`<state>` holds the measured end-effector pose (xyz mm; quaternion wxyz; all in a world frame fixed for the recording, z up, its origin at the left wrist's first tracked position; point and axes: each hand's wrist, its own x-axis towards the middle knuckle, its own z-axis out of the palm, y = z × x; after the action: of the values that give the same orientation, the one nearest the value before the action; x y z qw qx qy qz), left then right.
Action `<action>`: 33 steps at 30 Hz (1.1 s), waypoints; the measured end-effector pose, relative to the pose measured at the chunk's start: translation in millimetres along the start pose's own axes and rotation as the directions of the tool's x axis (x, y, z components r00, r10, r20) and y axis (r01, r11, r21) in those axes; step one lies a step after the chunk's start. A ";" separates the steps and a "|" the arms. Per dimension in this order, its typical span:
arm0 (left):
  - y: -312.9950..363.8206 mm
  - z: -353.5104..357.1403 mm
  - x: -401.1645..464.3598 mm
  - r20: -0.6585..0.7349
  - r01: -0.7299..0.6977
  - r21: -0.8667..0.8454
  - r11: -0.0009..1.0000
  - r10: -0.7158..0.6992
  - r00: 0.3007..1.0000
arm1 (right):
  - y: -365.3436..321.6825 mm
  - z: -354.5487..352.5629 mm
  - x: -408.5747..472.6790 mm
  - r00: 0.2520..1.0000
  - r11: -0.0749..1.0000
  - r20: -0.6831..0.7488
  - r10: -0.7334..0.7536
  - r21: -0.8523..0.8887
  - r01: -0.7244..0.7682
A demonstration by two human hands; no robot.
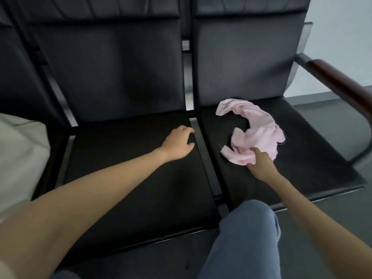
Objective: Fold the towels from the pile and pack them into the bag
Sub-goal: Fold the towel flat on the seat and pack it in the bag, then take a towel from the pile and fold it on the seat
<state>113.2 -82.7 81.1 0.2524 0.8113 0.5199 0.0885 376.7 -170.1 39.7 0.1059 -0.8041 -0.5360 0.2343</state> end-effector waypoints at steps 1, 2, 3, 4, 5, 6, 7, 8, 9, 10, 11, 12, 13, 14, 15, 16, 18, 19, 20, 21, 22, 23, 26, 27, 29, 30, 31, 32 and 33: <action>9.2 12.6 6.7 0.033 -0.023 -0.003 1.000 0.023 0.999 | 10.6 0.4 1.6 1.000 1.000 -0.022 0.001 0.016 -0.001; 17.6 24.7 13.1 0.062 -0.041 -0.006 0.999 0.041 0.997 | 18.8 0.8 3.4 0.999 0.999 -0.039 0.014 0.038 -0.012; 25.5 36.2 18.8 0.090 -0.058 -0.010 0.998 0.058 0.994 | 25.2 1.5 4.9 0.998 0.997 -0.054 0.032 0.073 -0.028; 32.7 47.5 24.4 0.116 -0.076 -0.016 0.997 0.077 0.990 | 29.9 2.6 6.0 0.996 0.992 -0.070 0.051 0.120 -0.042; 39.8 58.9 29.6 0.142 -0.095 -0.020 0.995 0.096 0.985 | 34.6 4.4 7.3 0.994 0.983 -0.089 0.066 0.174 -0.050; 46.5 70.7 35.2 0.169 -0.111 -0.021 0.994 0.113 0.979 | 39.2 6.3 8.7 0.991 0.972 -0.107 0.082 0.228 -0.056; 53.2 81.8 40.2 0.197 -0.128 -0.020 0.992 0.130 0.972 | 44.5 8.5 10.2 0.988 0.959 -0.119 0.097 0.279 -0.061; 60.0 92.3 44.6 0.216 -0.146 -0.017 0.989 0.146 0.965 | 49.4 10.2 11.3 0.986 0.945 -0.123 0.108 0.320 -0.064; 66.5 102.8 49.2 0.225 -0.166 -0.023 0.986 0.167 0.960 | 54.1 11.5 12.1 0.986 0.932 -0.116 0.117 0.355 -0.069; 73.3 112.5 52.8 0.233 -0.176 -0.029 0.984 0.178 0.956 | 58.6 12.3 12.4 0.986 0.920 -0.103 0.128 0.385 -0.079; 78.7 121.8 56.3 0.236 -0.180 -0.029 0.983 0.182 0.955 | 62.9 13.4 12.4 0.985 0.904 -0.091 0.144 0.418 -0.094; 83.8 128.9 59.2 0.241 -0.177 -0.007 0.984 0.173 0.955 | 67.0 14.8 12.6 0.983 0.884 -0.083 0.166 0.455 -0.111; 87.9 135.1 61.9 0.238 -0.178 0.028 0.984 0.167 0.957 | 70.8 16.5 13.1 0.978 0.858 -0.078 0.194 0.497 -0.130; 92.1 139.0 63.0 0.226 -0.172 0.072 0.982 0.152 0.962 | 73.7 17.9 13.7 0.972 0.828 -0.074 0.224 0.540 -0.150; 94.7 141.9 63.5 0.193 -0.174 0.089 0.981 0.155 0.969 | 75.9 18.8 14.5 0.965 0.797 -0.071 0.252 0.581 -0.165; 96.9 142.0 62.6 0.131 -0.169 0.057 0.984 0.160 0.978 | 76.1 18.1 15.2 0.958 0.766 -0.070 0.280 0.618 -0.179; 103.9 136.5 60.2 -0.013 -0.209 -0.063 0.976 0.209 0.978 | 71.4 10.4 17.7 0.936 0.672 -0.066 0.344 0.714 -0.197; 108.4 129.7 58.2 -0.097 -0.253 -0.105 0.962 0.243 0.965 | 67.0 3.6 19.6 0.926 0.598 -0.056 0.374 0.777 -0.195; 114.8 118.8 54.3 -0.168 -0.310 -0.112 0.944 0.289 0.942 | 62.1 -4.4 22.2 0.918 0.510 -0.031 0.396 0.839 -0.192; 120.4 106.1 49.4 -0.205 -0.370 -0.107 0.923 0.344 0.916 | 56.6 -13.1 25.3 0.915 0.413 0.011 0.403 0.890 -0.193; 125.1 92.7 45.1 -0.220 -0.427 -0.106 0.898 0.398 0.891 | 50.6 -22.5 28.6 0.916 0.310 0.064 0.395 0.929 -0.199; 128.6 78.7 40.7 -0.224 -0.478 -0.098 0.873 0.449 0.865 | 43.3 -32.2 31.7 0.922 0.200 0.117 0.370 0.959 -0.202; 128.7 44.8 25.1 -0.214 -0.572 -0.092 0.815 0.545 0.811 | 21.2 -53.3 48.4 0.936 -0.123 0.272 0.221 0.960 -0.250; 127.9 35.3 18.3 -0.205 -0.583 -0.091 0.807 0.558 0.804 | 13.3 -57.9 55.6 0.933 -0.201 0.318 0.170 0.938 -0.284; 125.1 16.2 5.0 -0.203 -0.587 -0.082 0.805 0.563 0.801 | -3.6 -66.4 64.9 0.917 -0.274 0.382 0.117 0.900 -0.340; 121.7 6.8 -0.4 -0.214 -0.583 -0.080 0.809 0.557 0.803 | -9.8 -70.5 69.0 0.918 -0.262 0.373 0.133 0.907 -0.330; 115.9 -2.6 -4.7 -0.235 -0.573 -0.077 0.816 0.544 0.806 | -14.6 -74.1 72.9 0.929 -0.241 0.332 0.163 0.927 -0.288; 108.9 -12.4 -8.4 -0.261 -0.554 -0.070 0.829 0.521 0.813 | -20.4 -78.8 75.0 0.943 -0.199 0.273 0.189 0.951 -0.236; 100.5 -22.3 -11.9 -0.289 -0.516 -0.069 0.854 0.478 0.829 | -29.2 -85.1 72.7 0.955 -0.172 0.215 0.205 0.968 -0.181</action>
<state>179.2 -119.6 152.1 0.2075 0.8794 0.3114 0.2945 417.7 -85.2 106.7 0.6410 -0.5202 -0.0476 0.5624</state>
